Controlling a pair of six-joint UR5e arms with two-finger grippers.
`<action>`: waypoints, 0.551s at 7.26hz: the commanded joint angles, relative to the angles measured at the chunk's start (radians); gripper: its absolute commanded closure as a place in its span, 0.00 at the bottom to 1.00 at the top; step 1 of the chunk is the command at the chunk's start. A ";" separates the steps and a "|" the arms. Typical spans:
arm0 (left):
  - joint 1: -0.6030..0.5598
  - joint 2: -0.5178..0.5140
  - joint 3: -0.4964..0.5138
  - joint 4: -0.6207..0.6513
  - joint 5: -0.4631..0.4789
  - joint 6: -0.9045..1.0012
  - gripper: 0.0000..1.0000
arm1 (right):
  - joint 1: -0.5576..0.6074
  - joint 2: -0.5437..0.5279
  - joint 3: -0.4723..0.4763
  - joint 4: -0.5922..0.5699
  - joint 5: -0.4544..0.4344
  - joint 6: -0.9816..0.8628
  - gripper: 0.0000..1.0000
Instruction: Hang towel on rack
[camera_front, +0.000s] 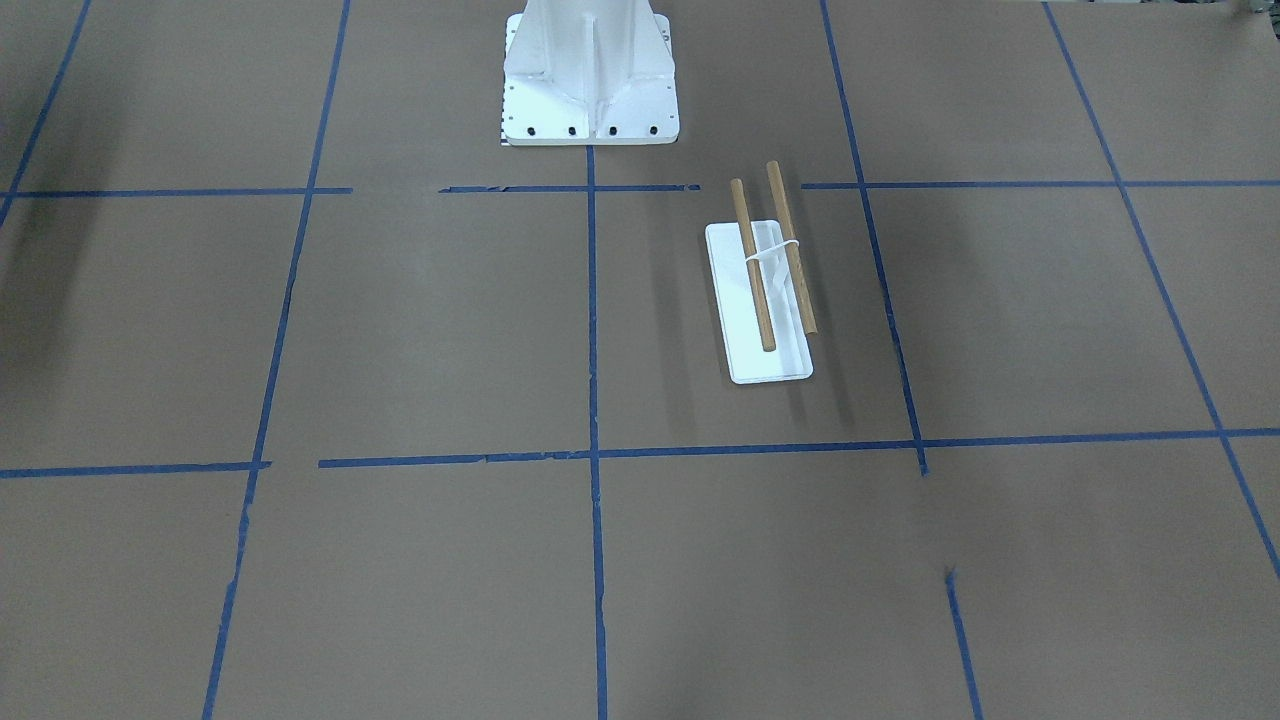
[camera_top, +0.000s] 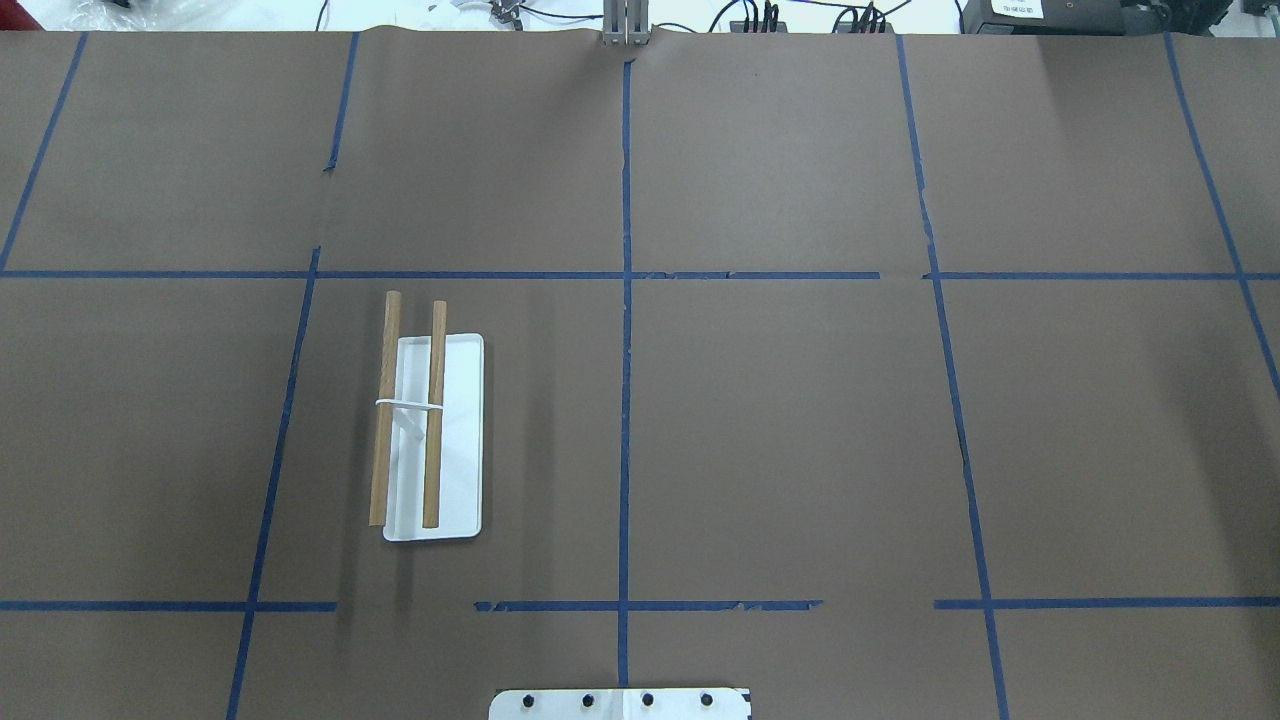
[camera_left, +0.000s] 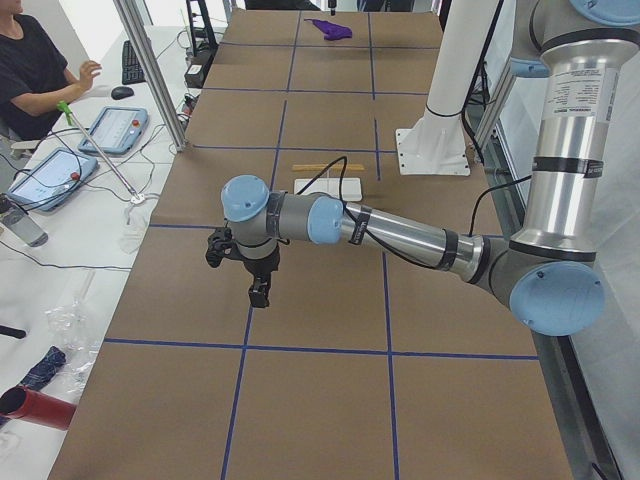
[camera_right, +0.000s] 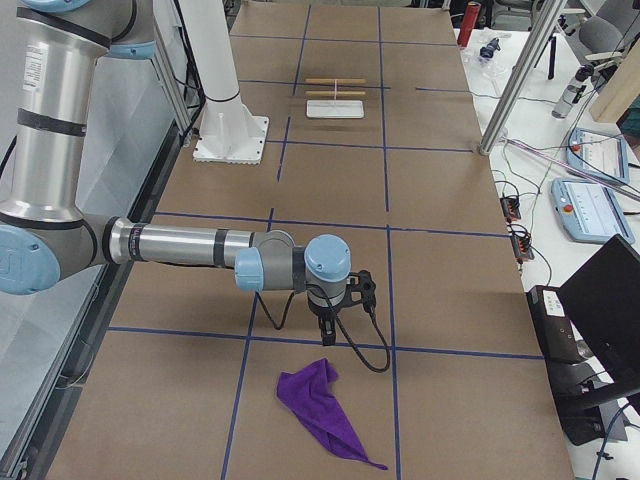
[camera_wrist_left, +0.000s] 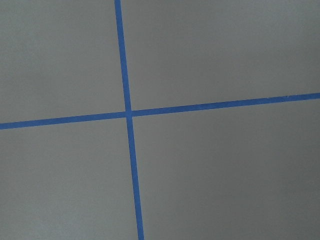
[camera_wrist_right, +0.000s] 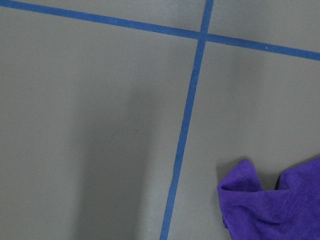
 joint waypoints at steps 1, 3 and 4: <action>0.000 -0.003 0.006 -0.006 -0.008 -0.003 0.00 | -0.002 0.002 -0.001 0.003 0.008 0.002 0.00; 0.000 -0.005 -0.005 -0.006 -0.009 -0.007 0.00 | -0.002 0.000 -0.008 0.054 0.001 -0.005 0.00; 0.000 -0.014 0.001 -0.011 -0.008 -0.002 0.00 | -0.003 -0.006 -0.017 0.069 -0.004 -0.003 0.00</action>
